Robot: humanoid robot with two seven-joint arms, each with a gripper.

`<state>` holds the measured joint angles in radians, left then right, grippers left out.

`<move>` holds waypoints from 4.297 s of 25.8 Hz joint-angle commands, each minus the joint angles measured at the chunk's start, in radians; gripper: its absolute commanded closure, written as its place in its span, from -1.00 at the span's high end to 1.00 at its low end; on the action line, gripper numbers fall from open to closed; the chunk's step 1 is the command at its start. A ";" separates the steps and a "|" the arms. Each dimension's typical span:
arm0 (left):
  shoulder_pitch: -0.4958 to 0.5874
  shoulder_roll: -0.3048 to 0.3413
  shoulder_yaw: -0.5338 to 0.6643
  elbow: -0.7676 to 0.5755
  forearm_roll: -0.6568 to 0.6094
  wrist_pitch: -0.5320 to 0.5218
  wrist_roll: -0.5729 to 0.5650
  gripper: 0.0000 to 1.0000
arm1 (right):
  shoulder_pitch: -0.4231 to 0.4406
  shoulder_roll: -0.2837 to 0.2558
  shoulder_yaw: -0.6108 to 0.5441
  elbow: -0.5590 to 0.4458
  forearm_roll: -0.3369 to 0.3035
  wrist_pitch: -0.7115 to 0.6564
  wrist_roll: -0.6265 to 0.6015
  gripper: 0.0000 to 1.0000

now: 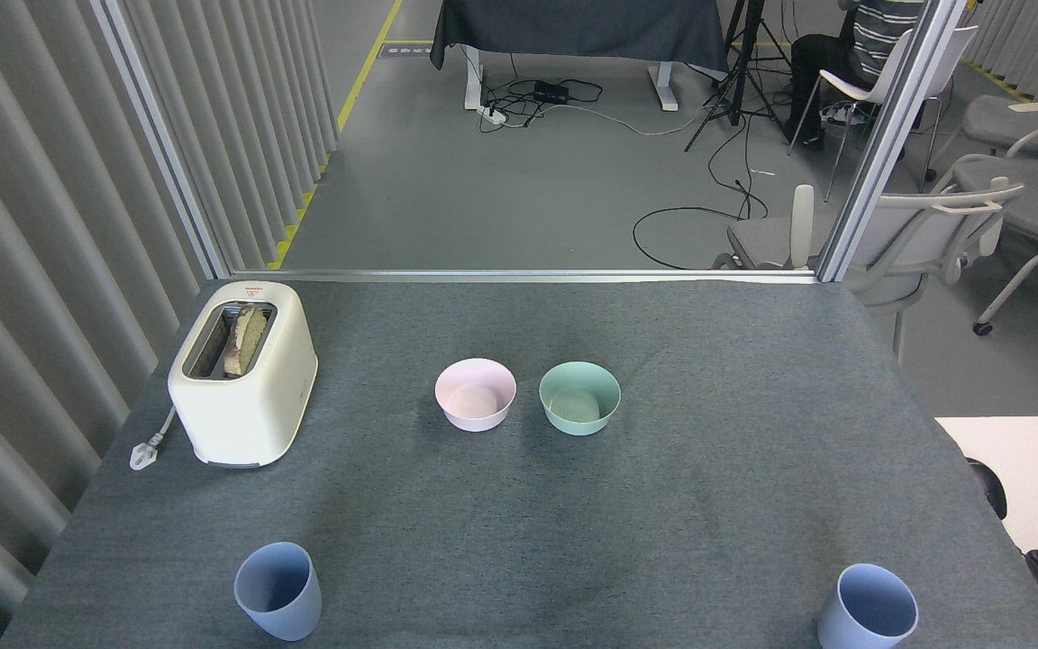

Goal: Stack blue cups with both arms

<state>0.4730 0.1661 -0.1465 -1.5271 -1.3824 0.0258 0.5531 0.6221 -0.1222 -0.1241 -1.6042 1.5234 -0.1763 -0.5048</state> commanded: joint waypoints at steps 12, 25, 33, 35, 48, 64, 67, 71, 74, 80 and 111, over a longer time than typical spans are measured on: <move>-0.011 -0.049 0.005 0.004 0.120 0.011 0.008 0.76 | -0.002 -0.001 0.006 0.021 0.000 0.000 -0.001 1.00; -0.111 -0.028 0.001 0.070 0.120 -0.050 0.002 1.00 | -0.002 -0.001 0.004 0.037 0.000 0.003 -0.001 1.00; -0.183 -0.025 0.001 0.154 0.111 0.003 -0.062 0.99 | -0.009 -0.002 0.004 0.040 -0.002 0.003 -0.001 1.00; -0.200 -0.023 0.001 0.166 0.103 0.043 -0.064 0.99 | -0.009 -0.002 0.004 0.043 -0.002 0.003 -0.001 1.00; -0.251 -0.025 -0.004 0.206 0.072 0.121 -0.067 1.00 | -0.013 -0.002 0.011 0.052 0.000 0.003 -0.001 1.00; -0.289 -0.025 -0.027 0.232 0.072 0.082 -0.068 1.00 | -0.013 -0.002 0.015 0.061 0.000 0.018 -0.001 1.00; -0.321 -0.025 -0.025 0.278 0.074 0.089 -0.068 1.00 | -0.013 -0.002 0.021 0.061 0.000 0.018 -0.001 1.00; -0.336 -0.025 -0.027 0.289 0.074 0.085 -0.068 1.00 | -0.013 -0.002 0.021 0.067 0.000 0.021 -0.001 1.00; -0.358 -0.025 -0.027 0.303 0.074 0.083 -0.068 1.00 | -0.013 -0.002 0.023 0.072 0.000 0.023 -0.003 1.00; -0.378 -0.025 -0.025 0.306 0.075 0.080 -0.070 1.00 | -0.019 -0.002 0.024 0.073 0.001 0.024 -0.001 1.00; -0.579 -0.172 -0.375 0.444 -0.135 0.062 -0.056 0.48 | -0.025 -0.002 0.023 0.073 0.003 0.044 -0.001 1.00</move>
<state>-0.0589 0.0478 -0.5009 -1.1532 -1.4559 0.0841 0.4945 0.5963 -0.1242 -0.1013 -1.5309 1.5254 -0.1369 -0.5065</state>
